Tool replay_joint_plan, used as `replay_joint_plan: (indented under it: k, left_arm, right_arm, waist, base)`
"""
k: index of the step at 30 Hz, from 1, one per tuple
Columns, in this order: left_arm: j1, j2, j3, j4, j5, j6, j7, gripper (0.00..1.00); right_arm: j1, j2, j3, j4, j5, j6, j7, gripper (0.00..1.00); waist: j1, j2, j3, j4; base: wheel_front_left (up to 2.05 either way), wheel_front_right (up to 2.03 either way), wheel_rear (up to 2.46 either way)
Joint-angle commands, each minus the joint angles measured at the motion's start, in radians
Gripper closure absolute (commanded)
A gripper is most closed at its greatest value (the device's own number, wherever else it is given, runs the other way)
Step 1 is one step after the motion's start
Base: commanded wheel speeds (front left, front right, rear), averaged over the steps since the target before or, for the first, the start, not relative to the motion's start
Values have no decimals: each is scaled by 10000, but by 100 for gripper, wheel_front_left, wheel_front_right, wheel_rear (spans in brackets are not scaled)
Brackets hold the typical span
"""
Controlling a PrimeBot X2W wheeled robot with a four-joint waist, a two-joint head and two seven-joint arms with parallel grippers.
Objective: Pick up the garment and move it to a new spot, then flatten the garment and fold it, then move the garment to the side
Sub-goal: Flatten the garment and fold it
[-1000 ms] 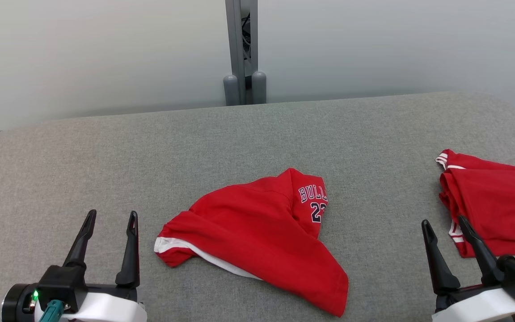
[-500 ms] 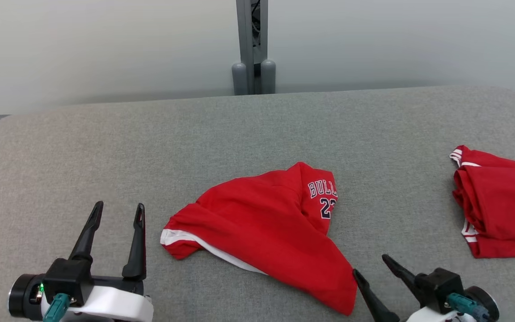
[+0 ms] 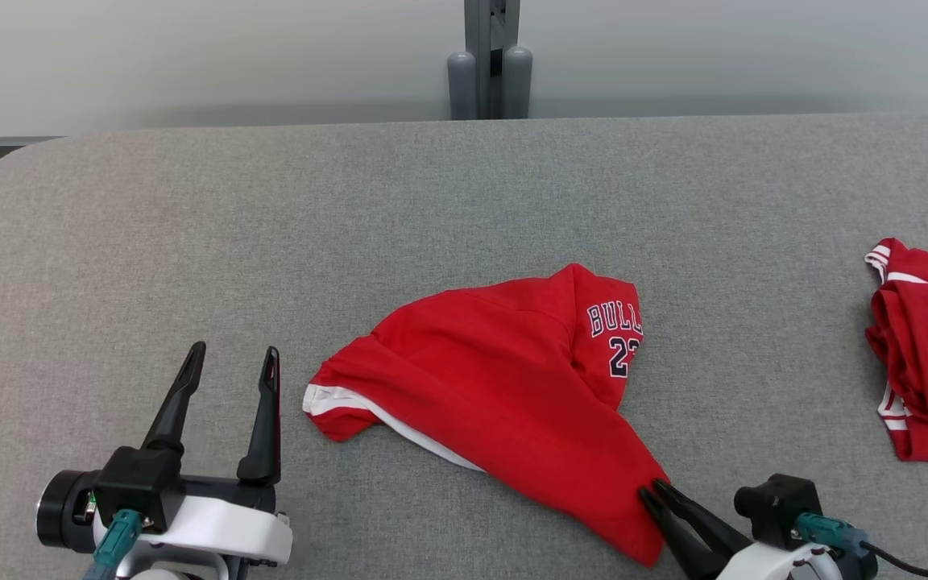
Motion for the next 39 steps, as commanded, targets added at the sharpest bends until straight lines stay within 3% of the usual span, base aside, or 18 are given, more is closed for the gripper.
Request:
replay_joint_plan:
  k: [1,13,20,21,22,23,32,39]
  left_arm:
    - [-271,47,33,48,-67,-11,-47,0]
    - [-444,75,149,245,-47,-96,-214,0]
    - [-352,146,200,149,23,-14,-263,0]
    - [-293,170,201,123,50,-9,-268,0]
    - [-247,190,196,96,66,-10,-267,0]
    - [-188,210,183,54,86,5,-250,0]
    - [340,444,114,-396,115,231,57,0]
    - [797,549,72,-649,57,357,262,0]
  right_arm:
    - [-107,-40,-79,-106,129,-1,-107,100]
    - [-521,95,-1569,-1359,-127,-1,-921,100]
    - [-731,397,-2576,-1992,-618,-1,-1989,100]
    - [-721,471,-2789,-2035,-718,-1,-2102,93]
    - [-728,512,-2918,-2069,-826,-1,-2176,13]
    - [-717,570,-3086,-2104,-926,-1,-2224,0]
    - [-212,917,-4113,-1952,-1412,-1,-1961,0]
    - [427,1055,-4287,-1558,-1294,-1,-1718,0]
  waist:
    - [0,0,66,-18]
    - [0,0,153,-222]
    - [0,0,-126,-453]
    - [0,0,-200,-497]
    - [0,0,-281,-539]
    - [0,0,-369,-581]
    - [0,0,-1160,-868]
    - [0,0,-1510,-881]
  base:
    - [0,0,0]
    - [0,0,0]
    - [0,0,0]
    - [0,0,0]
    - [0,0,0]
    - [0,0,0]
    - [0,0,0]
    - [0,0,0]
